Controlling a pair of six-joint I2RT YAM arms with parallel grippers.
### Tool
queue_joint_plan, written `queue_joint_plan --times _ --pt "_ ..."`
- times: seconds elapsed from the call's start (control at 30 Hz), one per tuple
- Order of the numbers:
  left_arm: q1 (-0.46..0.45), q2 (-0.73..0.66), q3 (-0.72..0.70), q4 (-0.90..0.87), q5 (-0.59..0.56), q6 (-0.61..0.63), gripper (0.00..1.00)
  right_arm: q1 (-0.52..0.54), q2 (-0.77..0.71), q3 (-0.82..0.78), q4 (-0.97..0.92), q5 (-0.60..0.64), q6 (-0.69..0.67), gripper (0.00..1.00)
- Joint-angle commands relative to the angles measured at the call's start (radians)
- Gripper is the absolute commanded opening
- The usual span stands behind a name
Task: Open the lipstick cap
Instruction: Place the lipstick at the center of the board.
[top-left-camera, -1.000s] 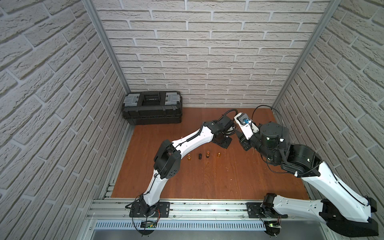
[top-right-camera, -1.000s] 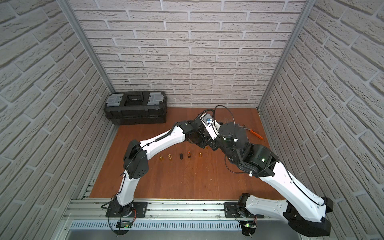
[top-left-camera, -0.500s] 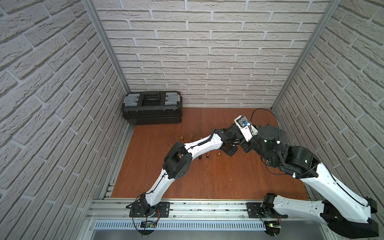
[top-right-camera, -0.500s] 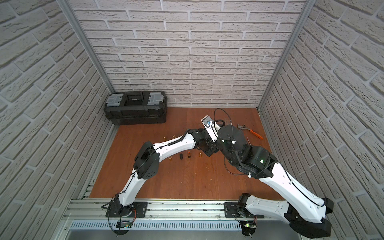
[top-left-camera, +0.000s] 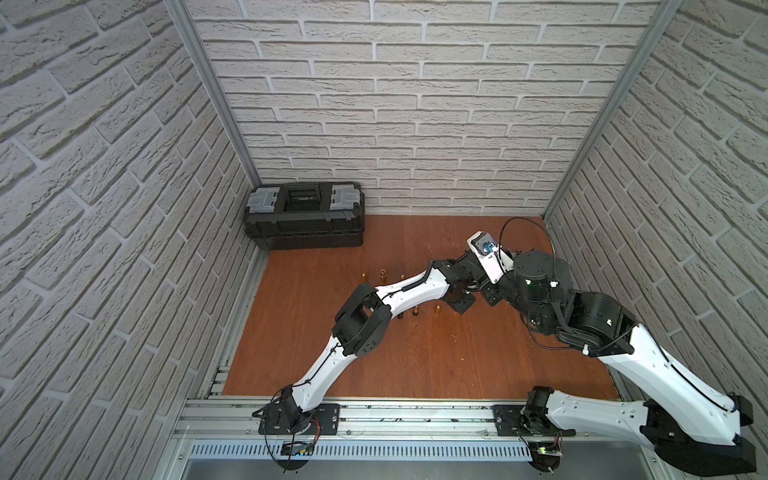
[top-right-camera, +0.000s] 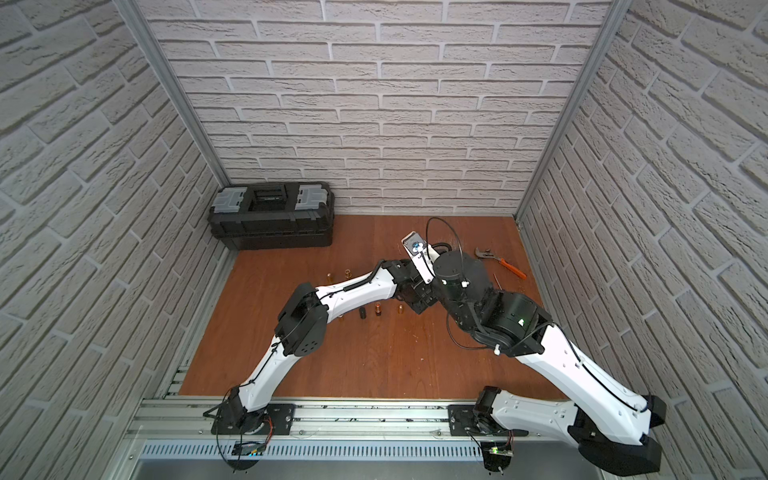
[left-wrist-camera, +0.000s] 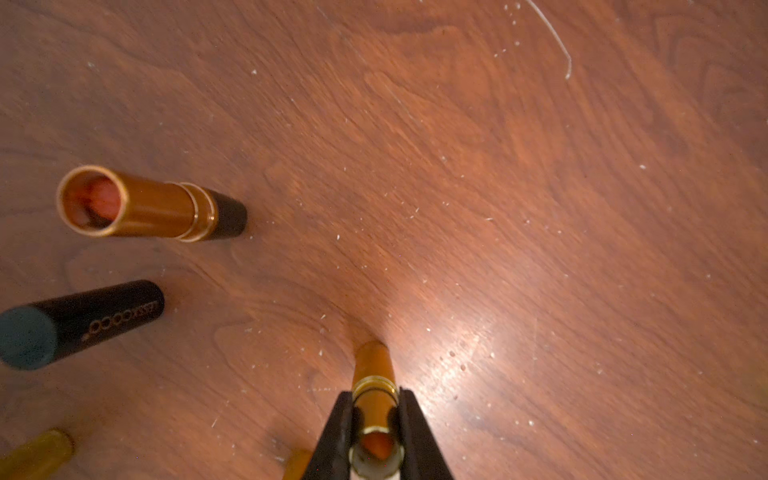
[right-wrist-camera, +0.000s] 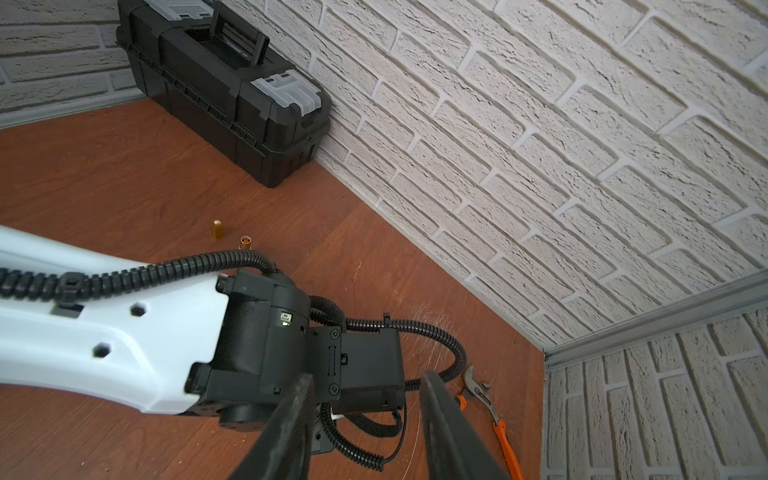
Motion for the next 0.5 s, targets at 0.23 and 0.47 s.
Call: queue_joint_plan --times 0.23,0.47 --pt "0.009 -0.013 0.036 -0.016 -0.002 0.005 0.42 0.003 0.014 0.004 0.009 -0.010 0.017 1.00" --pt "0.070 -0.151 -0.009 0.008 0.049 -0.038 0.59 0.002 0.017 0.005 0.035 0.147 0.061 1.00"
